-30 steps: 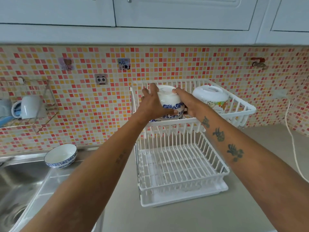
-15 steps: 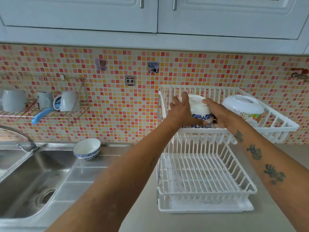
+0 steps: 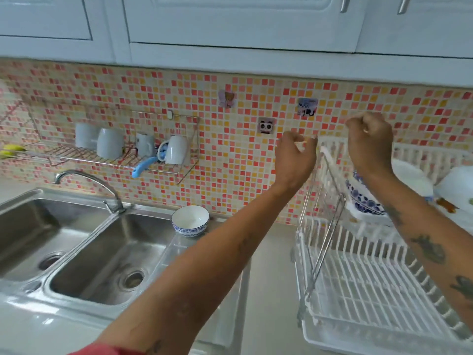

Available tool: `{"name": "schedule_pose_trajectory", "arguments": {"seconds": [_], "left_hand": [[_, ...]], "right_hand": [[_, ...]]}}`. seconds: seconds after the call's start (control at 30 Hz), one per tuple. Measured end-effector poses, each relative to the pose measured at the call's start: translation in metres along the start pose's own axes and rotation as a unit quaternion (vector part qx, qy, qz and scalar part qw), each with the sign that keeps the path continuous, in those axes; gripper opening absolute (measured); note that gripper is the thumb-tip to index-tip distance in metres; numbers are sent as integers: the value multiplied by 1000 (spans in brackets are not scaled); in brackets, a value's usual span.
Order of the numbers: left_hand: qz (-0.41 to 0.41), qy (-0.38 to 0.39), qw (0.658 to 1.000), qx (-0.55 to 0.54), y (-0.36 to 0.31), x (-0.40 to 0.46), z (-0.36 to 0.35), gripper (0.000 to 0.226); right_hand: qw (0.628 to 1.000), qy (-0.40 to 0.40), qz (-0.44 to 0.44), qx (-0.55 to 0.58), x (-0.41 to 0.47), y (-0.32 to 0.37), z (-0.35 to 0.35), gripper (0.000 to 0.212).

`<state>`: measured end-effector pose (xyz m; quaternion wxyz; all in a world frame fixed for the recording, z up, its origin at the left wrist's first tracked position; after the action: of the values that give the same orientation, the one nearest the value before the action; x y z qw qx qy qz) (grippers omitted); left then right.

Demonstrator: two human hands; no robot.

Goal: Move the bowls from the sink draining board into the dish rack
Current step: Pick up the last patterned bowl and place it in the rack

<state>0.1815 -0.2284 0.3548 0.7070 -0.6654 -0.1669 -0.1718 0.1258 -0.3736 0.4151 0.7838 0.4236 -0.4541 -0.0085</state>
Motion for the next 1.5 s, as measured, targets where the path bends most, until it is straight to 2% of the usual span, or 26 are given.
{"name": "schedule_pose_trajectory", "arguments": {"seconds": [0.1, 0.17, 0.27, 0.33, 0.4, 0.5, 0.6, 0.7, 0.8, 0.93, 1.1, 1.2, 1.3, 1.4, 1.43, 1.5], "left_hand": [[34, -22, 999, 21, 32, 16, 55, 30], [70, -9, 997, 42, 62, 25, 94, 26], [181, 62, 979, 66, 122, 32, 148, 40], [280, 112, 951, 76, 165, 24, 181, 53], [357, 117, 923, 80, 206, 14, 216, 56], [430, 77, 897, 71, 266, 5, 268, 59], [485, 58, 870, 68, 320, -1, 304, 65], [519, 33, 852, 66, 361, -3, 326, 63], [548, 17, 834, 56, 399, -3, 333, 66], [595, 8, 803, 12, 436, -5, 320, 70], [578, 7, 816, -28, 468, 16, 302, 80], [566, -12, 824, -25, 489, 31, 302, 80], [566, -15, 822, -53, 500, 36, 294, 67], [564, -18, 822, -73, 497, 30, 280, 44], [554, -23, 829, -70, 498, 29, 278, 41], [535, -34, 841, -70, 500, 28, 276, 48]], "right_hand": [[998, 31, 41, 25, -9, 34, -69, 27], [994, 56, 84, 31, -24, 52, -115, 21], [989, 120, 81, 38, -51, 46, -190, 17], [986, 160, 48, 31, -68, 28, -240, 18], [980, 200, 0, 17, -85, 4, -288, 18], [954, 279, -110, 4, -115, -39, -351, 22], [911, 354, -209, -15, -147, -82, -399, 19], [853, 407, -327, -22, -180, -126, -431, 39], [789, 428, -441, -11, -213, -164, -447, 63], [749, 405, -525, 4, -238, -201, -463, 72], [750, 381, -540, 0, -241, -220, -491, 80], [758, 377, -533, -1, -240, -228, -506, 73], [779, 379, -498, -30, -243, -231, -515, 63], [795, 389, -461, -57, -248, -238, -521, 63], [798, 398, -448, -61, -249, -240, -523, 62], [805, 402, -431, -63, -250, -243, -522, 60]]}}
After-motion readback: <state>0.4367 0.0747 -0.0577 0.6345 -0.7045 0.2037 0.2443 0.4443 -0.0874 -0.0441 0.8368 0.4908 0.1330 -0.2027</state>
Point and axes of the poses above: each hand's wrist, its own x-axis towards the middle knuckle, its own z-axis out of the back of the hand, y = z × x, the point moved 8 cm from there along x, towards the middle knuckle
